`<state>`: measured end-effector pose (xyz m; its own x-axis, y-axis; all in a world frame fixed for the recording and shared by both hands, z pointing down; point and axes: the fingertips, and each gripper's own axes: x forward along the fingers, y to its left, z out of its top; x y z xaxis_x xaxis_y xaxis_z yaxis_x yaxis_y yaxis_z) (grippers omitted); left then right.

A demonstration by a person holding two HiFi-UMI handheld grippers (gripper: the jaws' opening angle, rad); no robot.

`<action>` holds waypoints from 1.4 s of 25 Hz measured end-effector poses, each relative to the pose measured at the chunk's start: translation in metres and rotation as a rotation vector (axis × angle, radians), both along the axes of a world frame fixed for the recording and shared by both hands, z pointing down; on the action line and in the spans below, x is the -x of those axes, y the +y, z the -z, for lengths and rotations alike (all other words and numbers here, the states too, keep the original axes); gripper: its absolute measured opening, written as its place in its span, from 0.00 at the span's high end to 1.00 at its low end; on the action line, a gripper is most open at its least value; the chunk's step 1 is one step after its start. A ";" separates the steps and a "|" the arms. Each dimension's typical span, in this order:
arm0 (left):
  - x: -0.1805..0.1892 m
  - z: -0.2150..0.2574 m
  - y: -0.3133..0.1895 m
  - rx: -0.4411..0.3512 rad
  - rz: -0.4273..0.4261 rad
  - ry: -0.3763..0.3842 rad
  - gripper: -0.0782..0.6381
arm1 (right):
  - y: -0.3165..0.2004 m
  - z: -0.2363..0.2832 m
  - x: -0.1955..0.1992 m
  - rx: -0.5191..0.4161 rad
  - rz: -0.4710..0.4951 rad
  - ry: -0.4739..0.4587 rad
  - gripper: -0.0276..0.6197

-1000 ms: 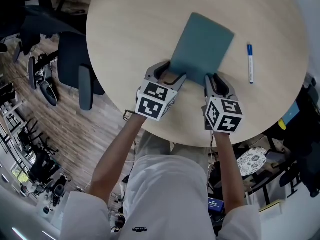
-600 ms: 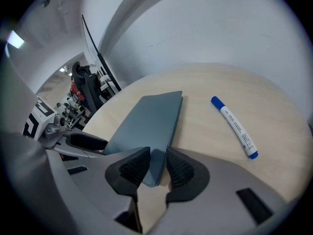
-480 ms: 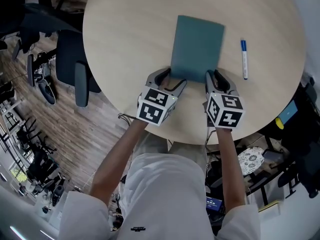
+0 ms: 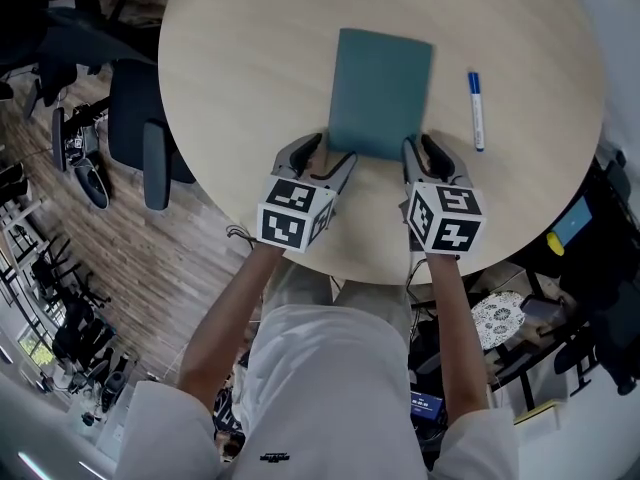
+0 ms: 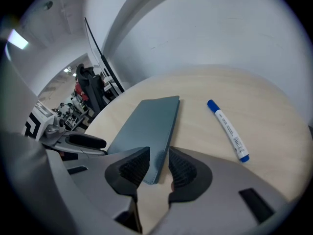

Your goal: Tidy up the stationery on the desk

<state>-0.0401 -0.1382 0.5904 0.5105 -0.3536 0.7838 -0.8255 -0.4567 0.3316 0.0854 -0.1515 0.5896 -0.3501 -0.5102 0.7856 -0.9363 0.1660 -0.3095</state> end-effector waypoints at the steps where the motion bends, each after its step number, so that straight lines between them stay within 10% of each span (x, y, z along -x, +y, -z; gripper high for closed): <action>1: -0.001 0.005 0.000 -0.016 -0.002 -0.006 0.51 | 0.001 0.003 -0.002 -0.008 0.002 0.000 0.77; 6: -0.015 0.029 0.001 -0.061 0.007 0.027 0.52 | 0.004 0.014 -0.025 -0.066 -0.017 0.050 0.77; 12: -0.036 0.042 -0.002 -0.109 0.032 0.064 0.84 | 0.005 0.023 -0.060 -0.121 -0.029 0.143 0.77; 35: -0.097 0.035 0.024 -0.108 -0.056 0.095 0.85 | 0.003 -0.016 -0.138 -0.088 -0.104 0.296 0.78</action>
<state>0.0570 -0.1146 0.5558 0.6019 -0.4023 0.6898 -0.7649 -0.5386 0.3533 0.2231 -0.1488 0.6054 -0.0553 -0.6017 0.7968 -0.9969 0.0785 -0.0098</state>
